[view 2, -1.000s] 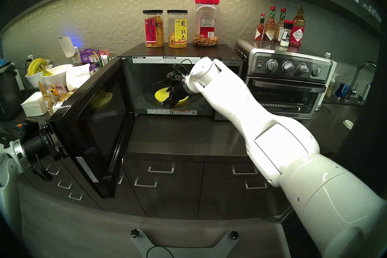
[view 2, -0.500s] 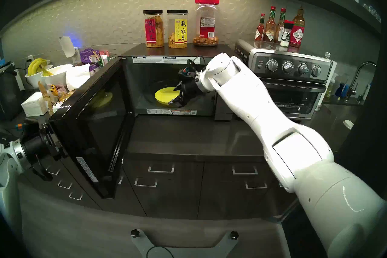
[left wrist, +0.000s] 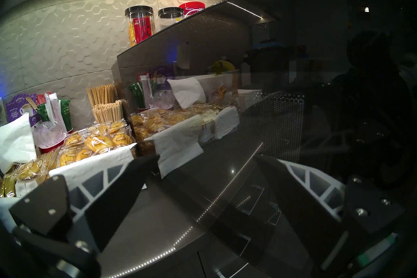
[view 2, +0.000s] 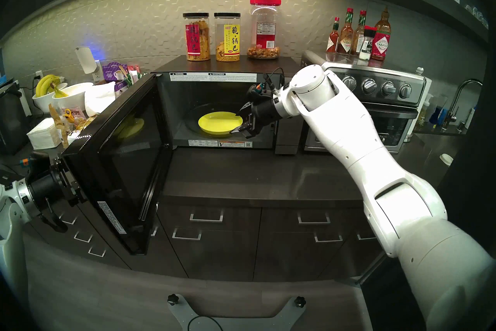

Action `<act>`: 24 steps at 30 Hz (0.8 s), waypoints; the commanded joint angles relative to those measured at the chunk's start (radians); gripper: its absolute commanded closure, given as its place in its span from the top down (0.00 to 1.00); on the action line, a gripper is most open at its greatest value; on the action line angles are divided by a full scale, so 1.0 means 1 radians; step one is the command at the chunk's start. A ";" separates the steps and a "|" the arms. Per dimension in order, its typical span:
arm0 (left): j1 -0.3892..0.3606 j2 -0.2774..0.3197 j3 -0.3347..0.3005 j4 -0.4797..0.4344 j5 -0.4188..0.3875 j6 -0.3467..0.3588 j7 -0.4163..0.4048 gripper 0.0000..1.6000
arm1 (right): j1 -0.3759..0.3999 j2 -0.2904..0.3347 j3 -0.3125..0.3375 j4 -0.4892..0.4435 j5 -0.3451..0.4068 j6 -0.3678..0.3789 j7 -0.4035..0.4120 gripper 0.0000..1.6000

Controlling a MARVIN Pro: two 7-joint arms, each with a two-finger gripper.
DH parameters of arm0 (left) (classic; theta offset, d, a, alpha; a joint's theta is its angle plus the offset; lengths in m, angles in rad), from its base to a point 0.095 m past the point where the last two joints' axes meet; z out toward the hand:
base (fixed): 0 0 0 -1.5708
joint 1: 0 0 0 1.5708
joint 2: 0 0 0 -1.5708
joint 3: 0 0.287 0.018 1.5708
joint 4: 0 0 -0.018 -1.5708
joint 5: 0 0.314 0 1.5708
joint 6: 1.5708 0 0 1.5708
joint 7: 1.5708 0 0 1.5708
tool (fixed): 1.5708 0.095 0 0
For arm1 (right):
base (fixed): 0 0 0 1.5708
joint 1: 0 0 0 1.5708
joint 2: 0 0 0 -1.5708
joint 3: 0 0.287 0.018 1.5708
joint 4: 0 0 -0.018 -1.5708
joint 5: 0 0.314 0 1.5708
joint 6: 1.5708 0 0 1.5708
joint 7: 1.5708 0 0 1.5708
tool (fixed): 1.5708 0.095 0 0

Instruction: Open the microwave, put the plate inside, and close the door

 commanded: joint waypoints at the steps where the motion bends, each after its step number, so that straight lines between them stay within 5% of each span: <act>1: 0.000 0.001 -0.004 -0.009 -0.002 0.001 -0.002 1.00 | -0.058 0.107 0.060 -0.125 0.028 0.025 0.019 1.00; 24: -0.001 -0.001 -0.005 -0.010 0.000 0.002 -0.004 1.00 | -0.353 0.325 0.319 -0.452 0.090 0.159 -0.041 1.00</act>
